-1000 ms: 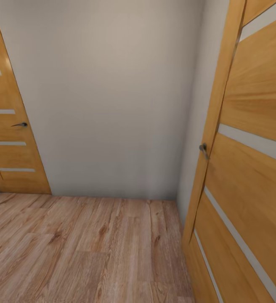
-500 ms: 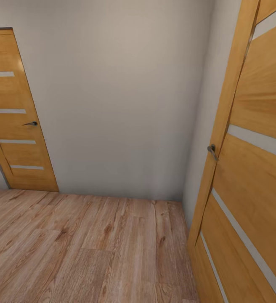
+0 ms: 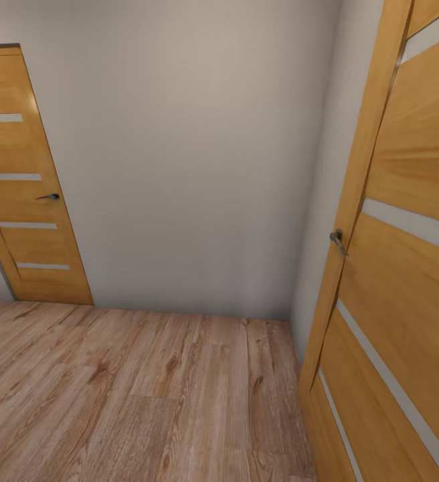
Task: Move the two storage containers from the living room to the garage. In the garage, place one container on the floor and stack the other container on top of it (either order is fine).
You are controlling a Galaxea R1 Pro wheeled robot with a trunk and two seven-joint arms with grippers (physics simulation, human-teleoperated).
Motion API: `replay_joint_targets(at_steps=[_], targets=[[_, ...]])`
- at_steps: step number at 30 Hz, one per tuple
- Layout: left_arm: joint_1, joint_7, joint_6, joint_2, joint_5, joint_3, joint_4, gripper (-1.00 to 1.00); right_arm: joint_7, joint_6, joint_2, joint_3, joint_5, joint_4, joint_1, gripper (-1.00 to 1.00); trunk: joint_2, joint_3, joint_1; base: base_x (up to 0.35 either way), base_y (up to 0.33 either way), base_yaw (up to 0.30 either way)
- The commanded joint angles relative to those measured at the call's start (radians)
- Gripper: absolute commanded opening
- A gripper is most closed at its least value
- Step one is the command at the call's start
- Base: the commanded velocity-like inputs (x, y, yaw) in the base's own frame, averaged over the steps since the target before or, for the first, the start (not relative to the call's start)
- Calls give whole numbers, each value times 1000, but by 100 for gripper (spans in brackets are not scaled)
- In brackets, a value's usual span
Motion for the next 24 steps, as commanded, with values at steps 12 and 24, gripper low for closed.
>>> replay_joint_targets(at_steps=[12, 24], targets=[[0, 1, -2, 1, 5, 0, -1, 100, 0, -5, 1, 12, -9, 3, -1, 100, 0, -1, 0, 0, 0, 0], [0, 1, -2, 1, 5, 0, -1, 100, 0, -5, 0, 11, -9, 3, -1, 100, 0, -1, 0, 0, 0, 0]])
